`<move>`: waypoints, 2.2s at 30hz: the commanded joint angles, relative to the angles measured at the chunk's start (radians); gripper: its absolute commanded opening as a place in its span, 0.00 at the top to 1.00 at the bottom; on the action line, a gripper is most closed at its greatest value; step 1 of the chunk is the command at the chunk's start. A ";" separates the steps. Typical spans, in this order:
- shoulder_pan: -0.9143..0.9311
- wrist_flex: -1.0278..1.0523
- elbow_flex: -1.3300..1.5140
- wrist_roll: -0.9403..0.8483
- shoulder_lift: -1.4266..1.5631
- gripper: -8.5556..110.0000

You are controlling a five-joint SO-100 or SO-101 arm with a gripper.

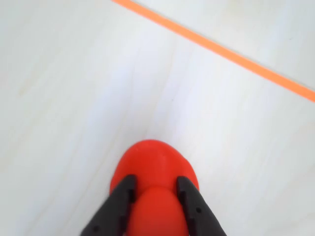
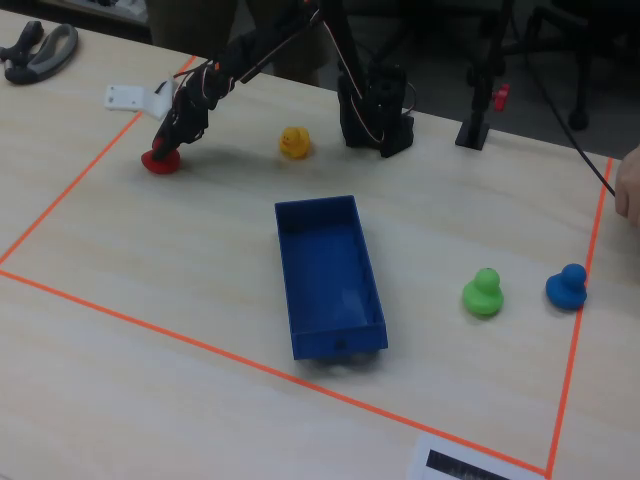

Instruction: Grasp red duck and put it into box.

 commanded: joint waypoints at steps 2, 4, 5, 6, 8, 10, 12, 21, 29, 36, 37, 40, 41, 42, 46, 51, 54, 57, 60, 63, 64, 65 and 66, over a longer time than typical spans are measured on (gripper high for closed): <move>0.012 -0.011 -0.026 -0.008 0.000 0.93; 0.012 -0.011 -0.028 -0.008 0.000 0.93; 0.012 -0.011 -0.028 -0.008 0.000 0.93; 0.012 -0.011 -0.028 -0.006 0.002 0.93; 0.012 -0.011 -0.029 0.003 0.006 0.93; 0.012 -0.011 -0.032 0.018 0.011 0.93; 0.012 0.008 -0.048 0.049 0.020 0.93; -0.037 0.420 -0.301 0.373 0.252 0.93; -0.287 0.884 -0.437 0.609 0.621 0.93; -0.675 1.131 -0.505 0.805 0.857 0.93; -0.741 1.144 -0.492 0.822 0.888 0.93; -0.946 1.189 -0.469 0.885 0.946 0.93; -1.005 1.204 -0.469 0.910 0.950 0.93; -1.055 1.216 -0.466 0.930 0.951 0.93; -1.195 1.226 -0.417 0.985 0.945 0.93; -1.249 1.131 -0.295 0.980 0.917 0.93; -1.239 1.020 -0.209 0.968 0.881 0.93; -1.227 0.879 -0.126 0.957 0.815 0.93; -1.206 0.762 -0.109 0.953 0.695 0.93; -1.200 0.664 -0.106 0.953 0.595 0.93; -1.204 0.640 -0.101 0.953 0.571 0.93; -1.207 0.618 -0.097 0.948 0.546 0.93; -1.209 0.598 -0.095 0.942 0.520 0.93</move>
